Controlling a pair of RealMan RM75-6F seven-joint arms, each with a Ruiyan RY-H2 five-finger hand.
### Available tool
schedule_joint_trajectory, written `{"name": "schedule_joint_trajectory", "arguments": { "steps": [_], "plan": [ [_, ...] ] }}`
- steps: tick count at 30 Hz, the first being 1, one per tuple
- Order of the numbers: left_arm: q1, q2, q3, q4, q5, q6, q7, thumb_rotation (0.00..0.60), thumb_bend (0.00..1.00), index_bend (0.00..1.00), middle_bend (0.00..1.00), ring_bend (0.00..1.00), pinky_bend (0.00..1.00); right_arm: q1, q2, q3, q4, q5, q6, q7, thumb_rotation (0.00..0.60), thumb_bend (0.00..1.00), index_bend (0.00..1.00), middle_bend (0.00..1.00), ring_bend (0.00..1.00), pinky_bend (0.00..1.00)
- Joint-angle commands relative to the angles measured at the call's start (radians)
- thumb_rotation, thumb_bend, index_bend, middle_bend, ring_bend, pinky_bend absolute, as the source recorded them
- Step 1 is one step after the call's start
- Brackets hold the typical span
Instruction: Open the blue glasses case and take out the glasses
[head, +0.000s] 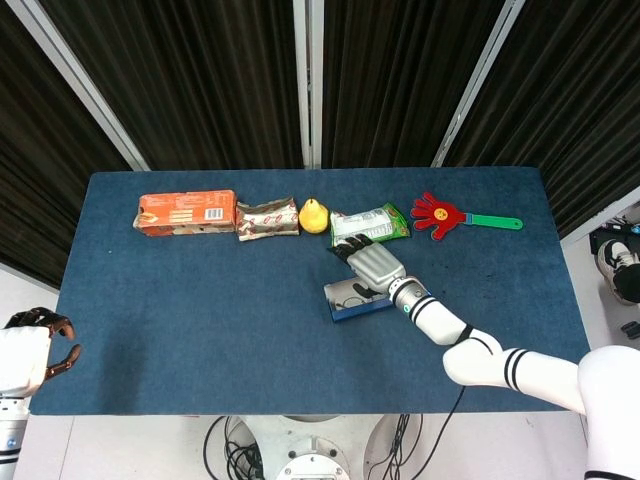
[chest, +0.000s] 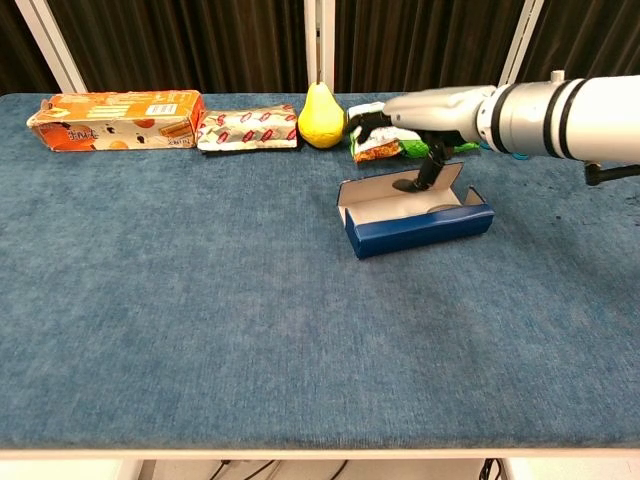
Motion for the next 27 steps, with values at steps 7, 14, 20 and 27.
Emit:
{"name": "schedule_joint_trajectory", "arguments": {
  "steps": [7, 14, 20, 27],
  "plan": [
    [-0.001, 0.001, 0.001, 0.000, 0.002, -0.001, -0.006, 0.600, 0.26, 0.58, 0.52, 0.30, 0.34, -0.088, 0.087, -0.012, -0.197, -0.173, 0.198, 0.086, 0.600, 0.34, 0.00, 0.17, 0.00, 0.00],
    [-0.001, 0.003, 0.002, 0.001, 0.004, -0.001, -0.011, 0.600, 0.26, 0.58, 0.52, 0.30, 0.34, -0.196, 0.184, -0.091, -0.265, -0.184, 0.261, 0.093, 0.600, 0.54, 0.01, 0.30, 0.00, 0.00],
    [-0.001, 0.003, 0.002, -0.001, 0.004, -0.001, -0.007, 0.600, 0.26, 0.58, 0.52, 0.30, 0.34, -0.235, 0.190, -0.115, -0.225, -0.112, 0.219, 0.123, 0.600, 0.76, 0.01, 0.32, 0.02, 0.00],
    [-0.001, 0.002, 0.002, 0.000, 0.003, -0.001, -0.006, 0.600, 0.26, 0.58, 0.52, 0.30, 0.34, -0.273, 0.178, -0.119, -0.172, -0.106, 0.216, 0.183, 0.600, 0.83, 0.01, 0.33, 0.02, 0.00]
  ]
}}
